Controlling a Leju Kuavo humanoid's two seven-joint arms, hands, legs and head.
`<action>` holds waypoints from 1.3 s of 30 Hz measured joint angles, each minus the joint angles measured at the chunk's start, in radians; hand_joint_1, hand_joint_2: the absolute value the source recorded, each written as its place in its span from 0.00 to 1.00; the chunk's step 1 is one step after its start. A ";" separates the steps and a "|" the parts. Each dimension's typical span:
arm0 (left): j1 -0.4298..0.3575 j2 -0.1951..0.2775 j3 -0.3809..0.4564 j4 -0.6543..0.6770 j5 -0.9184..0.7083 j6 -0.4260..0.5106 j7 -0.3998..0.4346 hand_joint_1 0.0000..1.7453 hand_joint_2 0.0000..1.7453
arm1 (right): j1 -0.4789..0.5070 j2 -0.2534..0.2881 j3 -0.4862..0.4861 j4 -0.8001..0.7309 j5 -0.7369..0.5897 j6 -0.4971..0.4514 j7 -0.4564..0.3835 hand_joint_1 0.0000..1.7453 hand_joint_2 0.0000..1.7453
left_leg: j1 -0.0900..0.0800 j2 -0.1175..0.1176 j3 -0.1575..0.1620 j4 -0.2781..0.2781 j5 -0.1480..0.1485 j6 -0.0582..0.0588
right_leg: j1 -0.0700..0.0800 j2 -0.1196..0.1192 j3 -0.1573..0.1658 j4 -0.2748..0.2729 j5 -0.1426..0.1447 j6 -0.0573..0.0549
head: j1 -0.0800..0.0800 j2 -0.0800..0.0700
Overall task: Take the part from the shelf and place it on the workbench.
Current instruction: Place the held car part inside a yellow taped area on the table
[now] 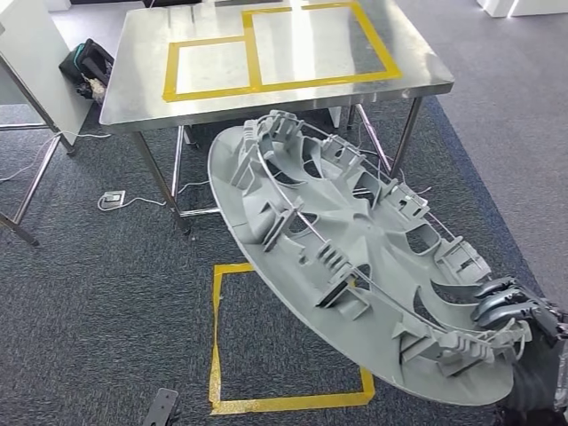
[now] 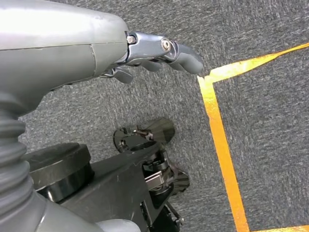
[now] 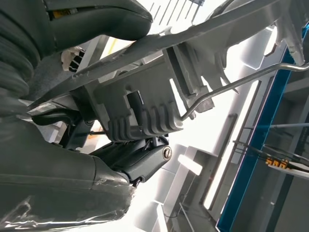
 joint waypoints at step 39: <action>0.026 -0.019 -0.002 -0.002 -0.038 0.000 0.030 0.00 1.00 | 0.077 -0.004 -0.076 -0.071 0.011 -0.008 0.037 1.00 1.00 | 0.007 -0.049 -0.181 0.256 -0.045 0.010 | -0.007 0.055 0.098 -0.011 -0.091 -0.008 | -0.010 0.000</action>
